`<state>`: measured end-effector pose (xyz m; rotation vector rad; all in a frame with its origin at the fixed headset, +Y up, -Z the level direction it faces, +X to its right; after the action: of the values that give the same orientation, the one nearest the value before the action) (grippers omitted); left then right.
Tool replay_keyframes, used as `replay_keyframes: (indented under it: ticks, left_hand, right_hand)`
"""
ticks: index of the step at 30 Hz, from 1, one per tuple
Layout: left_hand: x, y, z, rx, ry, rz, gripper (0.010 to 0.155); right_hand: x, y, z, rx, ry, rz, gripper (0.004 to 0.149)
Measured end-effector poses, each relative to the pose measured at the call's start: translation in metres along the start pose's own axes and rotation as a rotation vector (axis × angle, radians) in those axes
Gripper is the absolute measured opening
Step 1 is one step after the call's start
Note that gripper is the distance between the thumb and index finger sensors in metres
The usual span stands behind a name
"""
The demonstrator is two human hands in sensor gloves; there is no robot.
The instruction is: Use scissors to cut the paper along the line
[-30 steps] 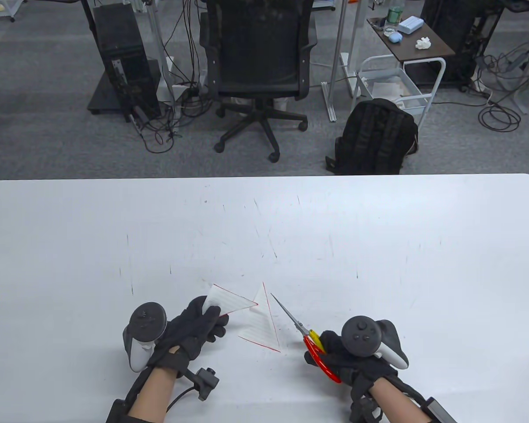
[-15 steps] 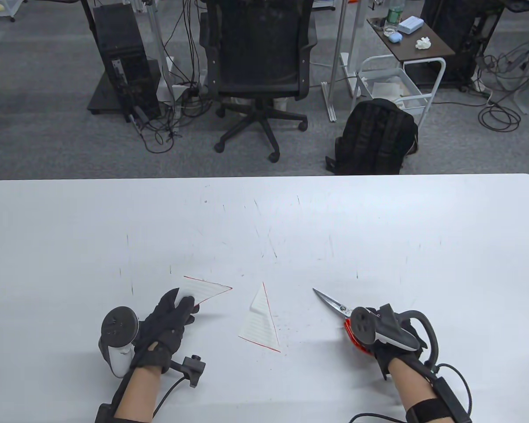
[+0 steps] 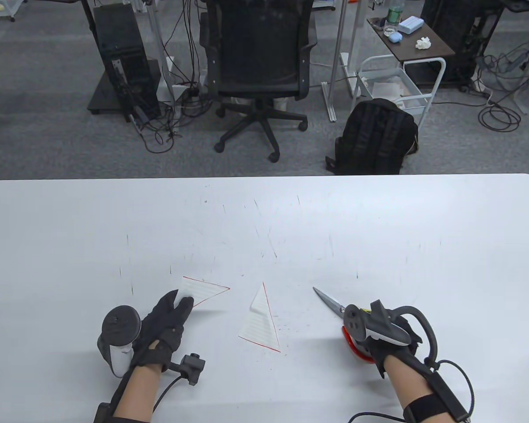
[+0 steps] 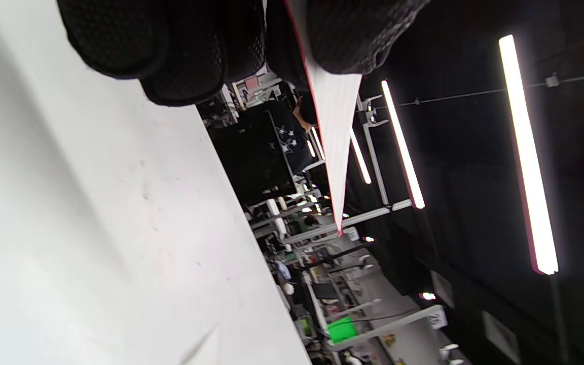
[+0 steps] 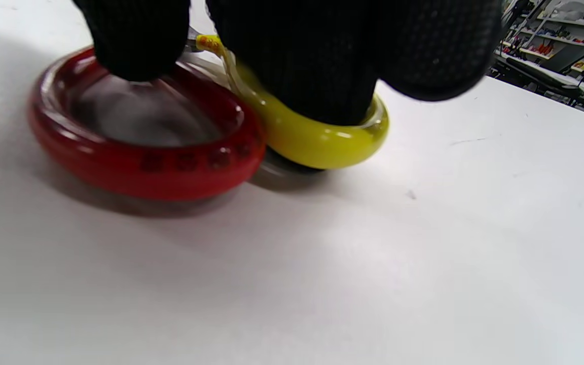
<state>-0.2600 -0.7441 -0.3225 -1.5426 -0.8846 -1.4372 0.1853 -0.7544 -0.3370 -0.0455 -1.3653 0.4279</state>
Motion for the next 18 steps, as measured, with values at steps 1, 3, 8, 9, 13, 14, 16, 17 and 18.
replay_keyframes:
  ticks: [1, 3, 8, 9, 13, 14, 16, 17, 18]
  left_hand:
    - [0.0, 0.001, 0.0, -0.027, -0.007, 0.003, 0.039]
    - [-0.001, 0.005, -0.002, -0.098, -0.029, -0.009, 0.039]
    - [-0.004, 0.015, -0.008, -0.289, -0.075, -0.039, 0.038]
    - [-0.005, 0.017, -0.009, -0.33, -0.105, -0.056, 0.039]
    - [-0.007, 0.024, -0.013, -0.395, -0.164, -0.088, 0.04]
    - [-0.008, 0.025, -0.014, -0.403, -0.171, -0.103, 0.041]
    - [-0.009, 0.029, -0.016, -0.432, -0.185, -0.144, 0.047]
    - [-0.009, 0.03, -0.016, -0.445, -0.187, -0.152, 0.053]
    - [-0.009, 0.031, -0.016, -0.465, -0.188, -0.158, 0.057]
  right_hand:
    - [0.001, 0.001, 0.0, -0.01, 0.002, 0.0, 0.065]
    - [0.006, 0.004, -0.004, -0.048, 0.011, -0.035, 0.068]
    - [0.016, 0.013, -0.028, -0.07, -0.019, -0.128, 0.068]
    - [0.019, 0.014, -0.034, -0.093, -0.031, -0.145, 0.068]
    - [0.029, 0.016, -0.052, -0.183, -0.103, -0.245, 0.069]
    - [0.033, 0.018, -0.055, -0.24, -0.117, -0.281, 0.069]
    - [0.038, 0.02, -0.058, -0.347, -0.119, -0.36, 0.07]
    - [0.039, 0.02, -0.059, -0.386, -0.111, -0.386, 0.07]
    - [0.04, 0.021, -0.059, -0.407, -0.103, -0.402, 0.07]
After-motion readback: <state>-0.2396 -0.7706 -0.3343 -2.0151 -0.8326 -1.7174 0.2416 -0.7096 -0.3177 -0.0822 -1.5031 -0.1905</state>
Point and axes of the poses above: the tracker on the back of each hand, its own z axis roughly to the thumb side, its own x axis roughly from the fingertips to the wrist, y = z × x, the point moved 2 cm from there along -x, roughly from the wrist to the fingertips, and after that the axes turned 1 degree about z, right-handed, at the moved point
